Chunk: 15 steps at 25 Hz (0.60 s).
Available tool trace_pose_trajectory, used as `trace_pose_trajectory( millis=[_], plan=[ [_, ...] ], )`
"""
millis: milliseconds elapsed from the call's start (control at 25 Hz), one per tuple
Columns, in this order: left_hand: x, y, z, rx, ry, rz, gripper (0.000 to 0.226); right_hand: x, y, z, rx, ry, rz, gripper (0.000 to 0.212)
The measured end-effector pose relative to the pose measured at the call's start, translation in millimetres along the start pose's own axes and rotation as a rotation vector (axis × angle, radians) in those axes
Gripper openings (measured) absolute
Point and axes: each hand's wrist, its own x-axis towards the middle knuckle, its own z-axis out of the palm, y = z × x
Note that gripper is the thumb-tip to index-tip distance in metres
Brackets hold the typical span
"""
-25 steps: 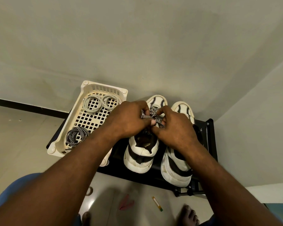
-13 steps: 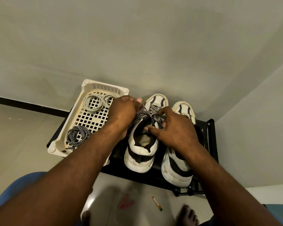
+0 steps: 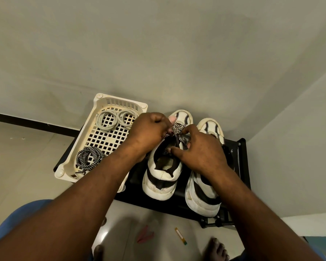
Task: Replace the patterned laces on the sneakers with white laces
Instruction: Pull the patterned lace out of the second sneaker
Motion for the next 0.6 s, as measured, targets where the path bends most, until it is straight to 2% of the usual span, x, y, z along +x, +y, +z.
trace_pose_trajectory(
  millis=[80, 120, 160, 320, 440, 520, 600],
  plan=[
    [0.8, 1.9, -2.0, -0.288, 0.052, -0.153, 0.035, -0.1, -0.7, -0.8, -0.004, -0.010, 0.009, 0.073],
    [1.7, 3.0, -4.8, -0.319, 0.043, -0.196, 0.036, -0.4, -0.8, -0.9, -0.009, -0.012, 0.011, 0.073],
    [2.7, 4.9, -8.7, -0.246, 0.014, -0.206, 0.038, -0.4, -0.8, -0.8, -0.012, -0.014, 0.014, 0.072],
    [1.2, 5.7, -14.6, 0.546, -0.201, 0.018, 0.034, 0.3, -0.3, 0.0, -0.015, -0.015, 0.012, 0.070],
    [-2.5, 4.5, -8.0, 0.691, -0.201, 0.097, 0.032, 0.2, 0.0, 0.1, -0.024, -0.011, 0.002, 0.066],
    [-5.2, 7.1, -3.9, 0.629, -0.209, 0.064, 0.034, 0.1, 0.1, 0.1, -0.027, -0.016, 0.003, 0.064],
    [-1.6, 9.4, -5.3, 0.265, -0.085, -0.090, 0.033, 0.3, -1.0, -0.5, -0.013, -0.021, 0.011, 0.067]
  ],
)
